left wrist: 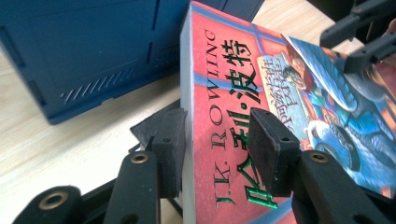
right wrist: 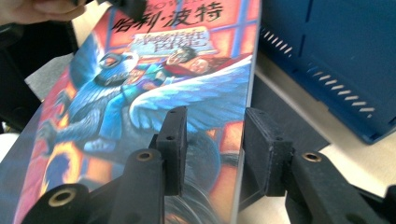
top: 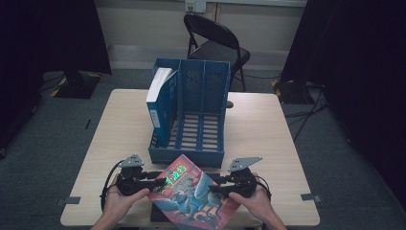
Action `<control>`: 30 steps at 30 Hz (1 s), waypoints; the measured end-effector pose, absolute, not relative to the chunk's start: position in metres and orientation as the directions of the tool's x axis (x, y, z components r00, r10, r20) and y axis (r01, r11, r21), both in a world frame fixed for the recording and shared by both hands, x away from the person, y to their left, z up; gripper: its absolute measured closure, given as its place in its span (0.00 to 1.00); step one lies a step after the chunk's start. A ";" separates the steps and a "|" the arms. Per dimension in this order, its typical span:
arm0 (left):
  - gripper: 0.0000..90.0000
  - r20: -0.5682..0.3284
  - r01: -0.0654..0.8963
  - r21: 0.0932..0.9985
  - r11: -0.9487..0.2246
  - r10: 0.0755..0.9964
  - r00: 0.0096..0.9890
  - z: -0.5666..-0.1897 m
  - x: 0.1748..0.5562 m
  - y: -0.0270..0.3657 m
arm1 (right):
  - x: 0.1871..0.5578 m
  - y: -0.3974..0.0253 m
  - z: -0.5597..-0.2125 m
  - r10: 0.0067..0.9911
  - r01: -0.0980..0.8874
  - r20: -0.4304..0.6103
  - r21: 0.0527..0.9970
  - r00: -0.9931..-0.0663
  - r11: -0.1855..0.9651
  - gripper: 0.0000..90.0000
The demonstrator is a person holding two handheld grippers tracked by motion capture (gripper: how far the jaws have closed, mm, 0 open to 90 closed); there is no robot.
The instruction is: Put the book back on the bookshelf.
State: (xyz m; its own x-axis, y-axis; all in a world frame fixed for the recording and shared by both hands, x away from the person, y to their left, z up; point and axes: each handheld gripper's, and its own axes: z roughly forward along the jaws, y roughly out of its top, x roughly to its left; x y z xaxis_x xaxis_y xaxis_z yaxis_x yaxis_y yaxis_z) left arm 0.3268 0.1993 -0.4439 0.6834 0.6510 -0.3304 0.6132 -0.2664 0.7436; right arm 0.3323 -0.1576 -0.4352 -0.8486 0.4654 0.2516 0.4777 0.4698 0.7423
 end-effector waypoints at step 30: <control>0.71 -0.361 0.618 0.734 -0.281 0.609 0.706 -0.443 0.356 0.174 | 0.316 -0.159 -0.436 0.484 0.484 0.255 0.759 -0.837 0.436 0.65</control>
State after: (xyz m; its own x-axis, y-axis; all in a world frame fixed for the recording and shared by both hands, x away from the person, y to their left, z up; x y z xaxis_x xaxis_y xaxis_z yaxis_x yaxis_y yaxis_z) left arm 0.3560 0.1740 -0.4432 0.7061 0.6092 -0.3609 0.6179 -0.2813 0.7343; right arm 0.3160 -0.1594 -0.4365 -0.8369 0.4843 0.2550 0.4836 0.4362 0.7589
